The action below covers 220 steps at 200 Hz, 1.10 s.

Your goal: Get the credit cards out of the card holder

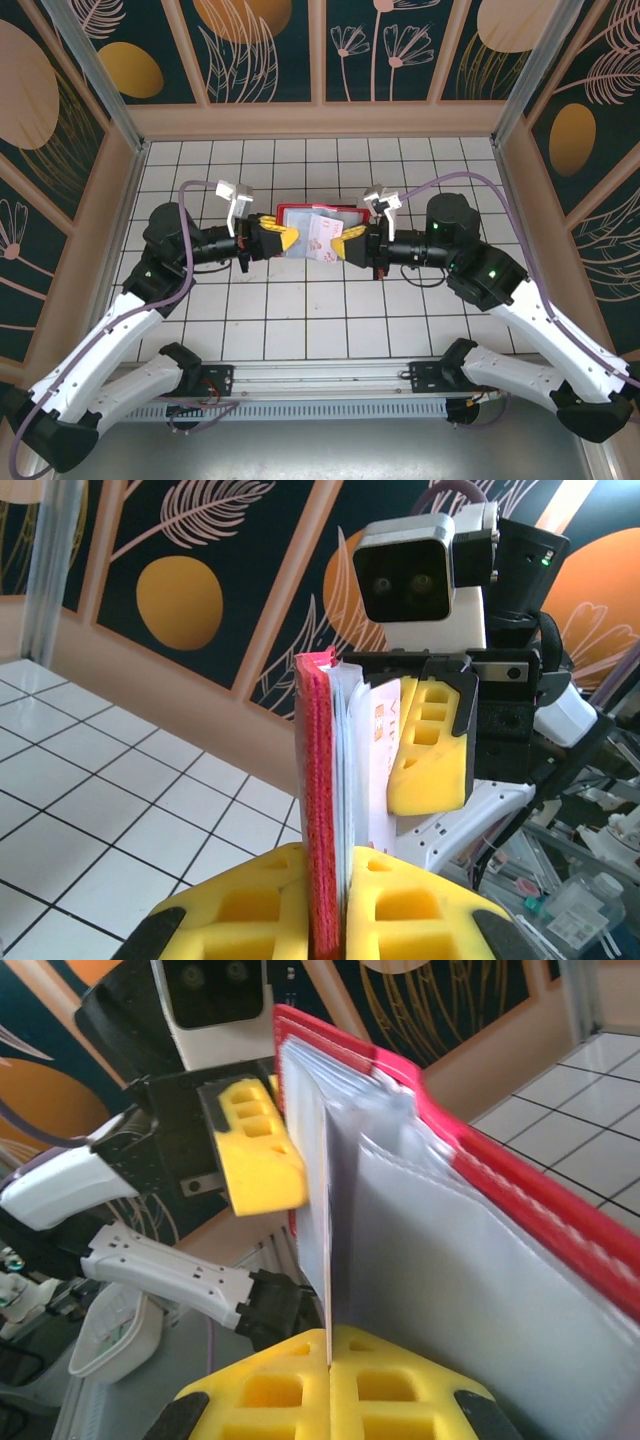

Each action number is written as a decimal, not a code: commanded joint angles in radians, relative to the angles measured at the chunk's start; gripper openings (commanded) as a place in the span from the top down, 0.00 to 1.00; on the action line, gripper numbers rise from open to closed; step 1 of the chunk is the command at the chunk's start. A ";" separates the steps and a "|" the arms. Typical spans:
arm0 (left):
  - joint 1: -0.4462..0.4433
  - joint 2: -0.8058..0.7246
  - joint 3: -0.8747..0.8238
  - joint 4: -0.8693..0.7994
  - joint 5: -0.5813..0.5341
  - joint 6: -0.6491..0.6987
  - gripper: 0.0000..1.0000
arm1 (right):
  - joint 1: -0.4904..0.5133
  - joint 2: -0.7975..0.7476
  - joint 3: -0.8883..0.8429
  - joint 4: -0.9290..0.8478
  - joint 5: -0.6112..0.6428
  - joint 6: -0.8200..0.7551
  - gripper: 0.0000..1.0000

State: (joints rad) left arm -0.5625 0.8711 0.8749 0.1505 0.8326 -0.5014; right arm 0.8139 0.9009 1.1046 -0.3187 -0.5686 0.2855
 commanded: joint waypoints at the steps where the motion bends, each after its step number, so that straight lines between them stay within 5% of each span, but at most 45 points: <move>1: 0.007 -0.030 0.009 0.019 -0.048 0.026 1.00 | -0.014 -0.024 0.030 -0.073 0.048 -0.034 1.00; 30: 0.007 -0.043 0.026 -0.077 -0.178 0.088 1.00 | -0.028 -0.032 0.056 -0.132 0.103 -0.069 1.00; 64: 0.007 -0.047 0.069 -0.254 -0.511 0.180 1.00 | -0.031 -0.016 0.098 -0.220 0.236 -0.170 1.00; 117: 0.007 -0.088 0.065 -0.378 -0.936 0.223 1.00 | -0.030 0.137 0.188 -0.340 0.384 -0.580 1.00; 162: 0.007 -0.082 0.068 -0.466 -1.069 0.229 1.00 | -0.018 0.322 0.246 -0.467 0.466 -0.992 1.00; 220: 0.009 0.010 0.071 -0.557 -1.230 0.202 1.00 | -0.015 0.685 0.487 -0.639 0.565 -1.232 1.00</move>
State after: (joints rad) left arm -0.5610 0.8547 0.9184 -0.3614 -0.2905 -0.2924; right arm 0.7921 1.4635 1.4723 -0.8349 -0.0662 -0.7898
